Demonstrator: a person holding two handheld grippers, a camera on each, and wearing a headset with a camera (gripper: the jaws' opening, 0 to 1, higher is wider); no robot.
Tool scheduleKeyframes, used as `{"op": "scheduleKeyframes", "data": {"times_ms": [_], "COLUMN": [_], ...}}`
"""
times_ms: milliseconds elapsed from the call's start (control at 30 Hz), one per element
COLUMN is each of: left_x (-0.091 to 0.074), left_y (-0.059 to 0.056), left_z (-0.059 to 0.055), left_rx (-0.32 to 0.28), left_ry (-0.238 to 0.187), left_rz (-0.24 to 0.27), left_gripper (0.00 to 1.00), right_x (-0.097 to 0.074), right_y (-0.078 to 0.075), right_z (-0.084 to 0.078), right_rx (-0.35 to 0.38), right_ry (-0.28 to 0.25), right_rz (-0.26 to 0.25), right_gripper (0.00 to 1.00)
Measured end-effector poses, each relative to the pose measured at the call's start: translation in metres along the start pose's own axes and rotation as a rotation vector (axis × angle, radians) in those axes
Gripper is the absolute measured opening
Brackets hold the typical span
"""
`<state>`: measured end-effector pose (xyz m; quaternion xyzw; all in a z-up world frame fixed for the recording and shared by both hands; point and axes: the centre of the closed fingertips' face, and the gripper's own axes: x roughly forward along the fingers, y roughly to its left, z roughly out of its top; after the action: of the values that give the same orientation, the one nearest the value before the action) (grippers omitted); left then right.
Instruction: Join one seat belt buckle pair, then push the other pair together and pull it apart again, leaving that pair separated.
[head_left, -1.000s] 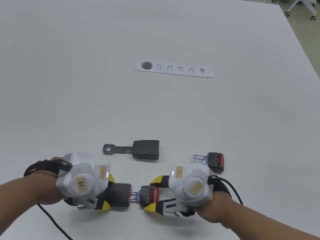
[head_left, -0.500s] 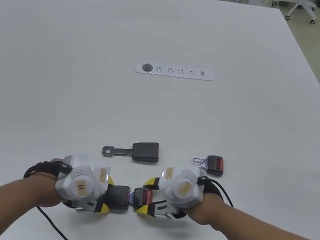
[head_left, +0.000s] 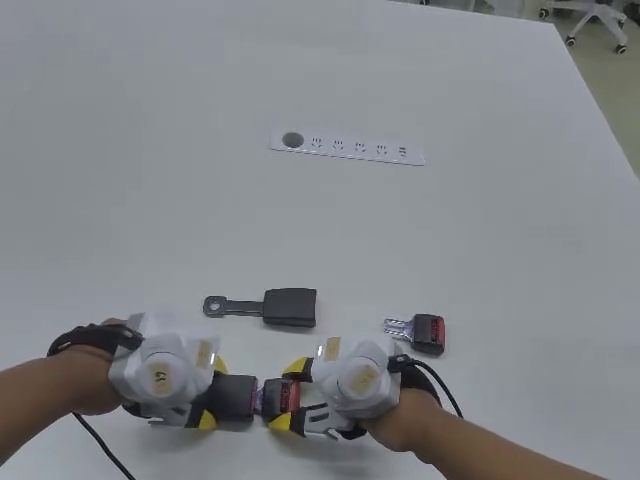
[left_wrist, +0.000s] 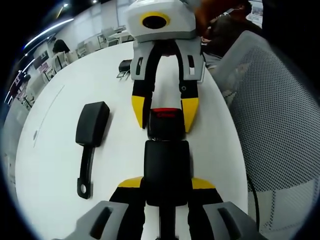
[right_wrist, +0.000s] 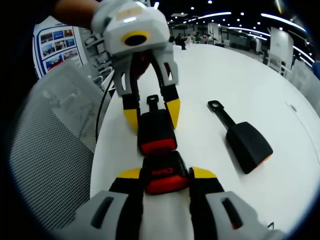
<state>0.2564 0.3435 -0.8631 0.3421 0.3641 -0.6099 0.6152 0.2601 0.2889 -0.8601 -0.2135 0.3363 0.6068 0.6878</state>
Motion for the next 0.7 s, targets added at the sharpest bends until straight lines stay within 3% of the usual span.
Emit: {"op": "scheduleKeyframes", "data": {"times_ms": [367, 533, 700], "left_x": [-0.0006, -0.0019, -0.0027], "left_y": [0.0008, 0.0013, 0.0018], "left_z": [0.0008, 0.0010, 0.0004], "left_rx": [-0.007, -0.013, -0.017], "left_ry": [-0.029, -0.079, -0.128], "left_rz": [-0.001, 0.001, -0.002], "left_gripper": [0.33, 0.33, 0.33], "right_x": [-0.0015, -0.0028, -0.0039], "right_y": [-0.0013, -0.0008, -0.0001], "right_z": [-0.0015, -0.0021, -0.0014], "right_rx": [-0.007, 0.006, -0.042], "right_ry": [-0.025, -0.064, -0.080], "right_rz": [-0.007, -0.021, -0.019], "right_gripper": [0.35, 0.35, 0.34]}}
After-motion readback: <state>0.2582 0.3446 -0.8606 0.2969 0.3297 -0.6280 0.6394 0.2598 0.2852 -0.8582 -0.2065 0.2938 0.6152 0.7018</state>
